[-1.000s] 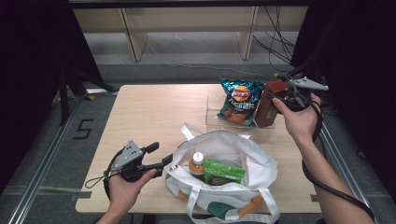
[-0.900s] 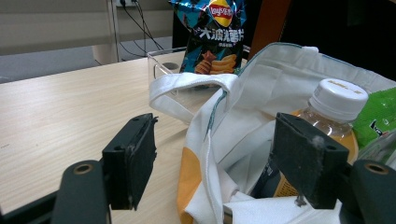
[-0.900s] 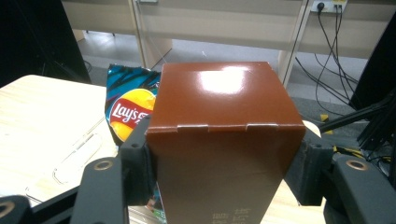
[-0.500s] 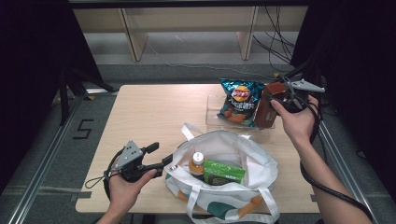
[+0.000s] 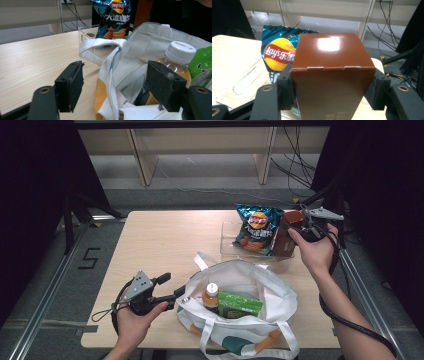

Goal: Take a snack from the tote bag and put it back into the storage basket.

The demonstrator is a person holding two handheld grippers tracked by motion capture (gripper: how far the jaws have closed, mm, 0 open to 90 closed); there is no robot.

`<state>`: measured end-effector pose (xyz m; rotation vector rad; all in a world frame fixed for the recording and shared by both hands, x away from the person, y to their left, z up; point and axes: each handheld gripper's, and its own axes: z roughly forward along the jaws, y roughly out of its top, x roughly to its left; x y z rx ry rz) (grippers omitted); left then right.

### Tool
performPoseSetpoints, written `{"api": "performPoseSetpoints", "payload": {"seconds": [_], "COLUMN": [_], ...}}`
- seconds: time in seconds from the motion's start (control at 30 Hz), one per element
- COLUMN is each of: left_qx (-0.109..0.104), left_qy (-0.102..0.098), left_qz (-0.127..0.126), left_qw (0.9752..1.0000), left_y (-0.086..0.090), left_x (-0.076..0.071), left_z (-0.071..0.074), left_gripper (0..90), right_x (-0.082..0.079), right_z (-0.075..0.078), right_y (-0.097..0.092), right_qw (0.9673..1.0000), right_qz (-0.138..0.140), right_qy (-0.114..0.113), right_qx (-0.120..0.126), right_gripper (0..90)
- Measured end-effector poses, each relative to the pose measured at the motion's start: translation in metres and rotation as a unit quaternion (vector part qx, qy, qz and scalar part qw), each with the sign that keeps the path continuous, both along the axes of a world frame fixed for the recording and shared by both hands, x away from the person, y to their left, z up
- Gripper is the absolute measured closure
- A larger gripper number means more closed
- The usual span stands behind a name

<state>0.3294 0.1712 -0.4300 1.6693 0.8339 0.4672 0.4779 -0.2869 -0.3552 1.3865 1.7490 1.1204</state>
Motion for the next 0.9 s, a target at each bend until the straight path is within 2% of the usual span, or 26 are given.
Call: {"api": "performPoseSetpoints", "payload": {"seconds": [0.13,0.23,0.27,0.33,0.37,0.4,0.43,0.5,0.57,0.7,0.83,0.9], "left_qx": [0.000,0.000,0.000,0.000,0.000,0.000,-0.001,-0.001,0.000,-0.001,0.000,0.000], "left_qy": [0.000,0.000,0.000,0.000,0.001,0.001,0.001,0.001,0.001,0.001,0.000,0.000], "left_qz": [0.000,0.000,0.000,-0.001,-0.001,-0.001,0.000,-0.001,-0.001,-0.001,-0.001,-0.001], "left_qw": [1.0000,1.0000,1.0000,1.0000,1.0000,1.0000,1.0000,1.0000,1.0000,1.0000,1.0000,1.0000], "left_y": [0.000,0.000,0.000,0.000,0.000,0.000,0.000,0.000,0.000,0.000,0.000,0.000], "left_x": [0.000,0.000,0.000,0.000,0.000,0.000,0.000,0.000,0.000,0.000,0.000,0.000], "left_z": [0.000,0.000,0.000,0.000,0.000,0.000,0.000,0.000,0.000,0.000,0.000,0.000], "left_gripper": [29.7,29.7,29.7,29.7,29.7,29.7,29.7,29.7,29.7,29.7,29.7,29.7], "right_x": [0.001,0.002,0.002,0.003,0.002,0.003,0.002,0.003,0.003,0.003,0.003,0.004], "right_z": [-0.003,-0.005,-0.006,-0.008,-0.008,-0.009,-0.010,-0.012,-0.012,-0.015,-0.018,-0.020], "right_y": [0.001,0.002,0.002,0.000,0.002,0.002,0.003,0.001,0.003,0.002,0.004,0.004], "right_qw": [1.0000,0.9999,1.0000,0.9999,1.0000,0.9999,0.9999,0.9999,0.9999,0.9999,0.9997,0.9998], "right_qz": [-0.005,-0.008,-0.008,-0.001,-0.007,-0.011,-0.013,-0.006,-0.013,-0.014,-0.018,-0.019], "right_qy": [0.000,0.006,0.002,-0.001,0.004,0.005,0.008,0.003,0.011,0.008,0.016,0.011], "right_qx": [-0.007,-0.003,-0.001,-0.016,-0.005,-0.008,-0.001,-0.010,0.001,-0.006,-0.004,-0.001], "right_gripper": [38.9,38.9,38.9,38.9,38.9,38.9,38.9,38.9,38.9,38.9,38.8,38.8]}}
